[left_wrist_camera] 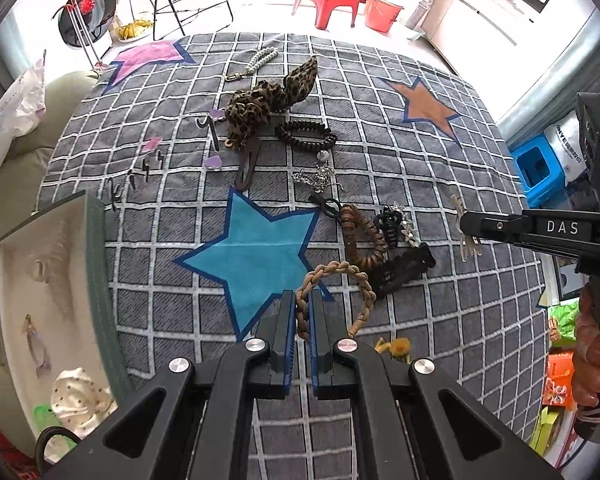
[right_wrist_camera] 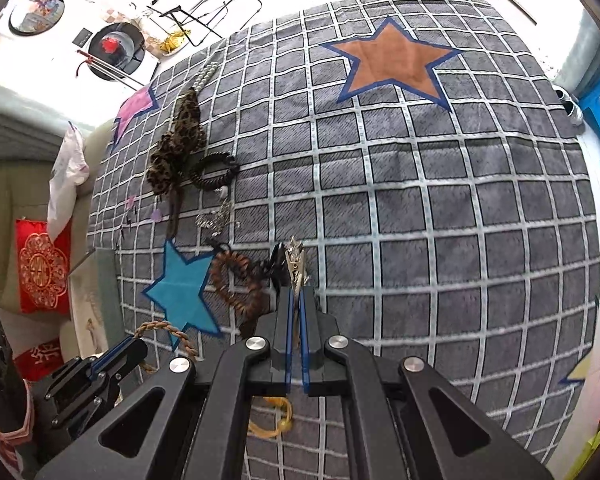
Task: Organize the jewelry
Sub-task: 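Carry the braided bracelet and small clip over the white tray with both tools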
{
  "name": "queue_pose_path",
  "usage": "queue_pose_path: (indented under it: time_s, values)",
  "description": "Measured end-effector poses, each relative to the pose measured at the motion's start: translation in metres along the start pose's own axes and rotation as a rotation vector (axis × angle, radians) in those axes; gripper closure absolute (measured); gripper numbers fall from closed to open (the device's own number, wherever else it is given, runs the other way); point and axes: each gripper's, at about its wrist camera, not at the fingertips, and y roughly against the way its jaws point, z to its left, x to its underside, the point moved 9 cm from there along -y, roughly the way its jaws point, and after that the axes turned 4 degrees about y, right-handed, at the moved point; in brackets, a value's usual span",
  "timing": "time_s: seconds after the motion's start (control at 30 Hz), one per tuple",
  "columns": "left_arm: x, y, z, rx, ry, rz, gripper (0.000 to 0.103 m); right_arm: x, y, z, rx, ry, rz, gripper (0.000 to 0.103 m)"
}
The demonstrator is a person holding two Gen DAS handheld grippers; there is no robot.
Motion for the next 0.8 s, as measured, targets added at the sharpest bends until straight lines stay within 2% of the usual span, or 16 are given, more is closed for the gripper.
queue_pose_path:
  time_s: [0.43, 0.8]
  values:
    - [0.031, 0.048, 0.031, -0.008, 0.063, -0.027, 0.096, 0.025, 0.026, 0.037, 0.0, 0.041, 0.002, 0.1]
    - [0.06, 0.088, 0.076, -0.022, 0.115, -0.067, 0.096, 0.047, 0.033, 0.091, -0.004, 0.132, 0.015, 0.1]
